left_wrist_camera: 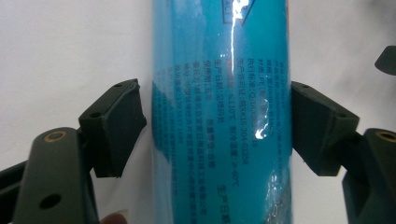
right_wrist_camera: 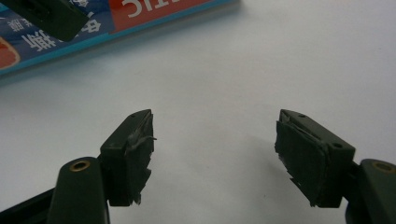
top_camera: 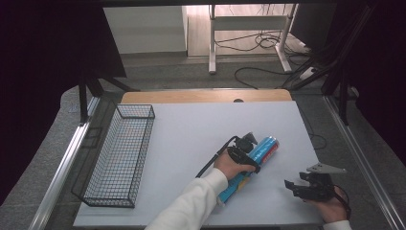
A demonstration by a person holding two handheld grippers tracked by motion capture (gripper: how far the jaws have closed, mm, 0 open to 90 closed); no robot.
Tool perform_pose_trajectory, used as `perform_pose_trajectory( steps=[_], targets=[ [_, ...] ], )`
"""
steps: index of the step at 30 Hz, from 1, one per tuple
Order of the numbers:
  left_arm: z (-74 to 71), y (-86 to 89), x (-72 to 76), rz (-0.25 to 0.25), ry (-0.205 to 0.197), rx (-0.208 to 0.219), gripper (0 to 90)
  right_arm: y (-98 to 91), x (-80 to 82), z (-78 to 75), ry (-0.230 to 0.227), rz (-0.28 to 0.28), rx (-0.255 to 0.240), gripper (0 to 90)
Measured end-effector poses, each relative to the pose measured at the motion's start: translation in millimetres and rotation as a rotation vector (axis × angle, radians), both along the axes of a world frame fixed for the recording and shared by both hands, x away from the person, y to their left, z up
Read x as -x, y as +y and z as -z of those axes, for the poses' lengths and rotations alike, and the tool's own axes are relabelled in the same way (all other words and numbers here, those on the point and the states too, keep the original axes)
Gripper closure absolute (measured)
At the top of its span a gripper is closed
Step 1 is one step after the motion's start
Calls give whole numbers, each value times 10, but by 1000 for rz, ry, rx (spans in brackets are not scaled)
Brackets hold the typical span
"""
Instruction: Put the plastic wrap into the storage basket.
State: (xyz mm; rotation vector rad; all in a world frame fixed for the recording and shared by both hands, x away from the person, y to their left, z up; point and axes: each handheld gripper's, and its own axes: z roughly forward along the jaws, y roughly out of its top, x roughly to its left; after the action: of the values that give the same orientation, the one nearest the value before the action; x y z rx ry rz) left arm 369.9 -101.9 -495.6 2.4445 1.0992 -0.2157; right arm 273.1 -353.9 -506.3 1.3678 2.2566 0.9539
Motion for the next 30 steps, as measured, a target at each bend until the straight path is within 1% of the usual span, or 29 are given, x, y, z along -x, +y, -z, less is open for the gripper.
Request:
perform_pose_trajectory(
  steps=[1,2,3,4,5,7,11,13,14,15,16,17,19,23,25,28,30],
  targets=[
    [16,-25,5,8,1,-16,254,1,-2,4,1,1,3,277],
    [35,-43,8,10,2,-26,258,2,-3,6,2,2,5,277],
    [37,-52,11,12,-5,-32,264,3,-3,7,2,2,6,277],
    [28,-59,16,13,-4,-27,275,4,-3,7,2,2,6,277],
    [24,-62,17,13,-1,-25,309,3,-1,6,1,2,5,277],
    [23,-55,10,16,2,-27,312,-1,0,5,2,4,4,277],
    [26,-42,-5,11,13,-12,315,-5,-8,9,4,12,6,277],
    [24,-28,-20,18,22,-11,316,-5,-5,4,1,14,6,277],
    [21,-25,-22,19,20,-14,316,-7,-2,-1,0,15,7,277],
    [13,-22,-19,20,8,-25,317,-9,-1,-2,-3,16,5,277],
    [-1,-12,-14,24,-13,-40,317,-14,-1,-6,-8,18,5,277],
    [-16,7,-24,29,-11,-44,317,-18,0,-10,-10,21,2,277],
    [-50,68,-52,24,-2,-30,318,-26,-2,-14,-14,26,3,277],
    [-157,215,-109,13,2,-17,318,-24,-1,-18,-14,28,3,278],
    [-212,301,-137,10,11,-11,318,-18,0,-20,-15,26,4,278],
    [-315,414,-166,17,3,-23,319,-12,-2,-23,-16,28,5,278],
    [-375,486,-183,14,7,-6,319,-9,-2,-23,-16,28,5,278]
  ],
)
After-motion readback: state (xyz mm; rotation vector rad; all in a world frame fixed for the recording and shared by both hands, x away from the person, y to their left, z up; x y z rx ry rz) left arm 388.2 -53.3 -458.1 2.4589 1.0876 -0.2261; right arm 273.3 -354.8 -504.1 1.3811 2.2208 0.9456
